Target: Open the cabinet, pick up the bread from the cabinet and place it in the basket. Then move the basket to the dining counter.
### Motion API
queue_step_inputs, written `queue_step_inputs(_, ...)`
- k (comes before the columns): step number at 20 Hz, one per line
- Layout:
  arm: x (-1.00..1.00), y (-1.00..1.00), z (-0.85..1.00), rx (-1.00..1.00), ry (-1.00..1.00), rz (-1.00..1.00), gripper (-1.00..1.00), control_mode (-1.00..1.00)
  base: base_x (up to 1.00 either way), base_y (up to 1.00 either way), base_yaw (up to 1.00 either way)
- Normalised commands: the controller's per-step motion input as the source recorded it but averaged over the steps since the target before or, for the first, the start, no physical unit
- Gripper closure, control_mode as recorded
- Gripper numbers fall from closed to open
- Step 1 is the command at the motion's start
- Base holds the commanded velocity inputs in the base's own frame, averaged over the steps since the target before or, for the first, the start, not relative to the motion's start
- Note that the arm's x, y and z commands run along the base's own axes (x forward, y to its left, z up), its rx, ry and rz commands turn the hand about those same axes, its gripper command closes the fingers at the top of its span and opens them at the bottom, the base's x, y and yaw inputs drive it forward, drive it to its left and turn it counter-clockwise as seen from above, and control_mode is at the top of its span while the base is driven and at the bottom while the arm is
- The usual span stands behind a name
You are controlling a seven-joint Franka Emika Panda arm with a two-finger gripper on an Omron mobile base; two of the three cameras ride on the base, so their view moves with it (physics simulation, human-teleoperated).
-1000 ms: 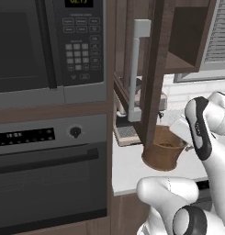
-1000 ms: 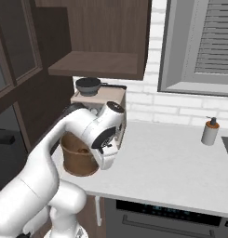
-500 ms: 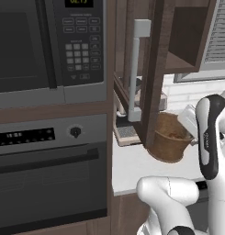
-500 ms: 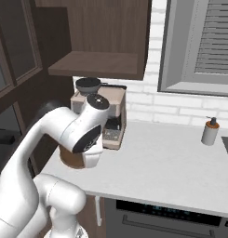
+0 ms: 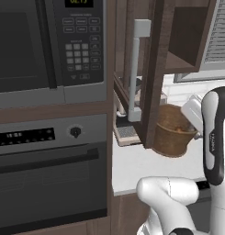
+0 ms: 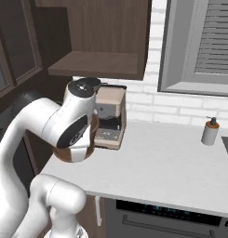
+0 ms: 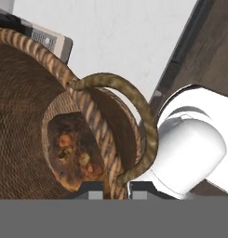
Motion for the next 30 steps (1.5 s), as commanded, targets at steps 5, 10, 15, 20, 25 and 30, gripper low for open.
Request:
queue_step_inputs(5, -0.18, 0.13, 0.32, -0.01, 0.00, 0.00, 1.00, -1.00, 0.00, 0.00, 0.00)
queue_step_inputs(10, -0.01, 0.04, -0.01, -0.07, 0.02, 0.00, 1.00, -1.00, 0.00, 0.00, 0.00)
queue_step_inputs(15, 0.00, 0.00, -0.03, -0.03, 0.00, 0.00, 1.00, -1.00, 0.00, 0.00, 0.00)
queue_step_inputs(20, 0.00, 0.00, 0.00, 0.00, 0.00, 0.01, 1.00, -1.00, 0.00, 0.00, 0.00)
queue_step_inputs(25, 0.00, 0.00, 0.00, 0.00, 0.00, 0.00, 1.00, -1.00, 0.00, 0.00, 0.00)
queue_step_inputs(30, 0.00, 0.00, 0.00, 0.00, 0.00, 0.00, 1.00, -1.00, 0.00, 0.00, 0.00)
